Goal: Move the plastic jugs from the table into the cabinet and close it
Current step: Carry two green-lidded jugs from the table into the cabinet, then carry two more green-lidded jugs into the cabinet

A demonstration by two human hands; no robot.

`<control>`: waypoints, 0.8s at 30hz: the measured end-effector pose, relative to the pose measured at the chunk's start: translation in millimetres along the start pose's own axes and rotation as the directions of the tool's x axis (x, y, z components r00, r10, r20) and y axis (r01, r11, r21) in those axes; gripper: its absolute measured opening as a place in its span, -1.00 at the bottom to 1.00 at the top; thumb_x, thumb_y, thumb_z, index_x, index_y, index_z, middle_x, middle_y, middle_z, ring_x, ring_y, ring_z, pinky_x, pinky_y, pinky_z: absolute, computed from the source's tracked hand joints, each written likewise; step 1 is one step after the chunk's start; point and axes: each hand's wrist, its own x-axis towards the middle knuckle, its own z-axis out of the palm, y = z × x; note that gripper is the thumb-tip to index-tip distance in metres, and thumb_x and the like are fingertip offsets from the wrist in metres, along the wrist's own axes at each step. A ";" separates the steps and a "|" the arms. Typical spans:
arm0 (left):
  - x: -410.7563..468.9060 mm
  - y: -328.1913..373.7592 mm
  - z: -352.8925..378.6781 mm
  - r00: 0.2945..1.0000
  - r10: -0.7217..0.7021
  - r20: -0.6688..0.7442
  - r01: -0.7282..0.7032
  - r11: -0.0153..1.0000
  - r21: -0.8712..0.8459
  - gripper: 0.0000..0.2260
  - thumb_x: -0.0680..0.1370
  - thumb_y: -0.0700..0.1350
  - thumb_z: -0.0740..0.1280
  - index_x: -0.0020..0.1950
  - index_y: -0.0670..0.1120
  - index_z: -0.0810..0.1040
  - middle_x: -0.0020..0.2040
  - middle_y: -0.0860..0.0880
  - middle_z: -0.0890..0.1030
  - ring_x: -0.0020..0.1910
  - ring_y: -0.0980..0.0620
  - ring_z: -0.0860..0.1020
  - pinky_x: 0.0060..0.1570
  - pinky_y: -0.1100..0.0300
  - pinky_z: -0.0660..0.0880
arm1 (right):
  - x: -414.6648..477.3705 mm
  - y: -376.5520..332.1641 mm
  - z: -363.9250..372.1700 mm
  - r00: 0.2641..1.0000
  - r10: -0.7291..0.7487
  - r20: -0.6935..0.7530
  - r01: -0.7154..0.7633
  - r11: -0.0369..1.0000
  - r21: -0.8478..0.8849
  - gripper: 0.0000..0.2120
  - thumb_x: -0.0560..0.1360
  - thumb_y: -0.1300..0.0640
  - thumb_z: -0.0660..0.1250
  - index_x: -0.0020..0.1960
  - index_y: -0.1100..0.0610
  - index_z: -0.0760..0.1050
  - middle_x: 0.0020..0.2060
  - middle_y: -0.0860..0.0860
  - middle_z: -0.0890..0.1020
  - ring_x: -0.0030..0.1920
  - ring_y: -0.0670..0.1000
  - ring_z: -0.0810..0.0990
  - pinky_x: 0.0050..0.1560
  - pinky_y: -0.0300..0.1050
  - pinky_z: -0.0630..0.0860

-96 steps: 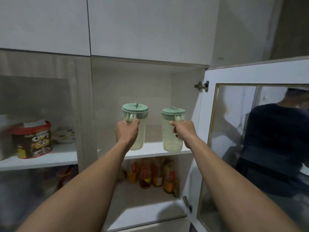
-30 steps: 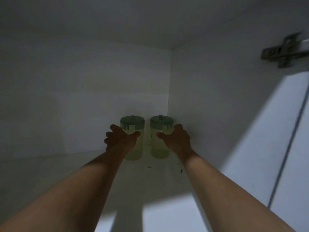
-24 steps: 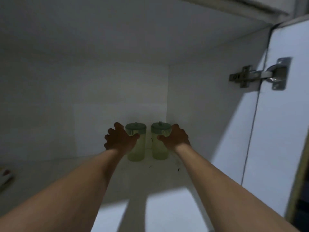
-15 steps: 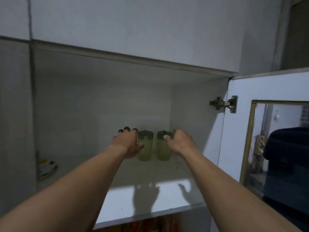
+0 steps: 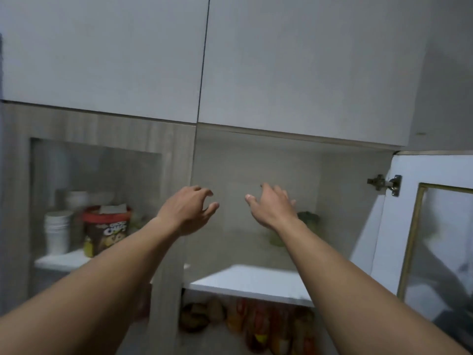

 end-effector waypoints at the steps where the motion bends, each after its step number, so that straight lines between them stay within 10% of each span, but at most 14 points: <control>1: -16.7 -9.7 -11.5 1.000 -0.026 -0.010 0.026 0.999 0.047 -0.51 0.58 0.23 0.14 0.36 -0.04 0.47 0.29 -0.13 0.56 0.31 -0.14 0.47 0.24 0.02 0.42 | -9.3 -15.4 2.0 0.999 -0.037 0.019 0.036 0.999 0.024 -0.39 0.58 -0.22 0.17 0.51 0.11 0.30 0.47 0.20 0.38 0.50 0.25 0.28 0.48 0.36 0.16; 12: -238.9 -135.0 -127.8 0.820 -0.568 -0.063 0.541 0.736 0.407 -0.40 0.61 0.24 -0.01 0.59 -0.02 0.07 0.60 -0.22 0.04 0.58 -0.23 -0.13 0.50 -0.27 -0.08 | -118.1 -221.7 69.2 0.865 -0.466 0.186 0.394 0.860 0.325 -0.24 0.57 -0.24 0.20 0.64 0.02 0.00 0.59 0.22 0.16 0.60 0.22 0.08 0.51 0.36 0.07; 24: -421.2 -252.1 -222.0 0.588 -0.795 -0.145 0.773 0.501 0.389 -0.37 0.61 0.23 0.02 0.60 -0.04 0.02 0.61 -0.20 -0.01 0.58 -0.20 -0.14 0.52 -0.18 -0.08 | -252.9 -409.2 140.0 0.703 -0.665 0.251 0.493 0.710 0.502 -0.28 0.60 -0.18 0.22 0.63 0.05 0.04 0.58 0.20 0.18 0.60 0.21 0.10 0.51 0.31 0.18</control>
